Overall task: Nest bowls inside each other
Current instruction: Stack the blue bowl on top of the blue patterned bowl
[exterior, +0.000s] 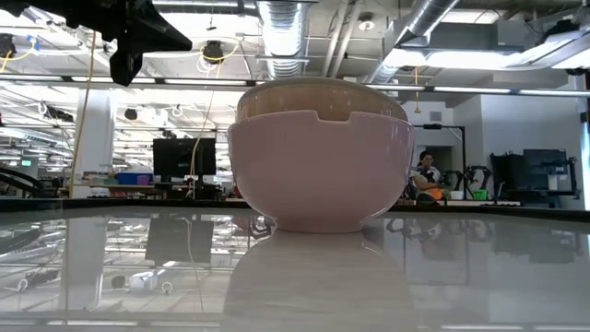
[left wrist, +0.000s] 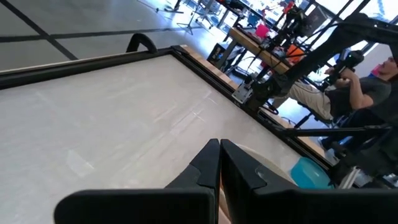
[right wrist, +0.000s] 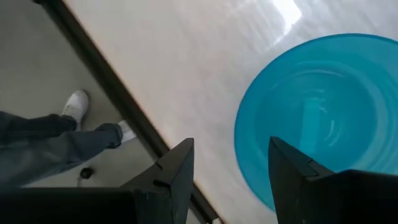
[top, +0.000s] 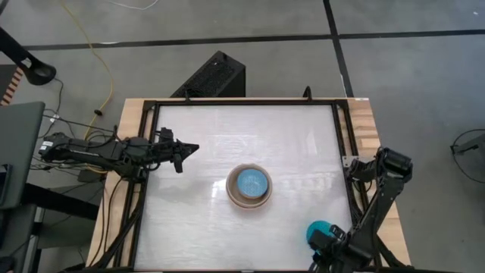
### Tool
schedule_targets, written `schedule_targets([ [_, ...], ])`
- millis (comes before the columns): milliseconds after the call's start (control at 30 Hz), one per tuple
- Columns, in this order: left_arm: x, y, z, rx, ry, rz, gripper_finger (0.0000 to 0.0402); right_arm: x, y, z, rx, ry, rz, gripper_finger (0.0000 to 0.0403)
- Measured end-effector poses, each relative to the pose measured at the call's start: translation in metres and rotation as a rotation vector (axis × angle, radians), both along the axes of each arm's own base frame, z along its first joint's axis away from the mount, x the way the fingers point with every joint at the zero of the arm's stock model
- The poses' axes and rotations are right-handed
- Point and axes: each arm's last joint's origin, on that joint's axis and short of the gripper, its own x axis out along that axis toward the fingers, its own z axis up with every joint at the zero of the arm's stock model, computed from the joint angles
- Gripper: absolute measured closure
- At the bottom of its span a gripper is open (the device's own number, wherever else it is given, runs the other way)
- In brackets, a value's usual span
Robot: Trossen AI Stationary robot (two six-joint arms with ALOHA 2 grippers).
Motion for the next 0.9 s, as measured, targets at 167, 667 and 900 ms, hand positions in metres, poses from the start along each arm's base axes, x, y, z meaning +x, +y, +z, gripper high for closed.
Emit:
schedule_targets([
  [167, 0.0, 0.0, 0.0, 0.0, 0.001, -0.003, 0.0401, 0.004, 0.001, -0.015, -0.029, 0.021, -0.02, 0.0231],
  [667, 0.0, 0.0, 0.0, -0.029, -0.012, -0.011, 0.0401, 0.012, -0.01, -0.055, 0.158, -0.049, -0.052, 0.037],
  [900, 0.0, 0.0, 0.001, -0.032, -0.025, -0.01, 0.0401, 0.04, -0.036, -0.028, 0.101, -0.22, 0.0, 0.0399],
])
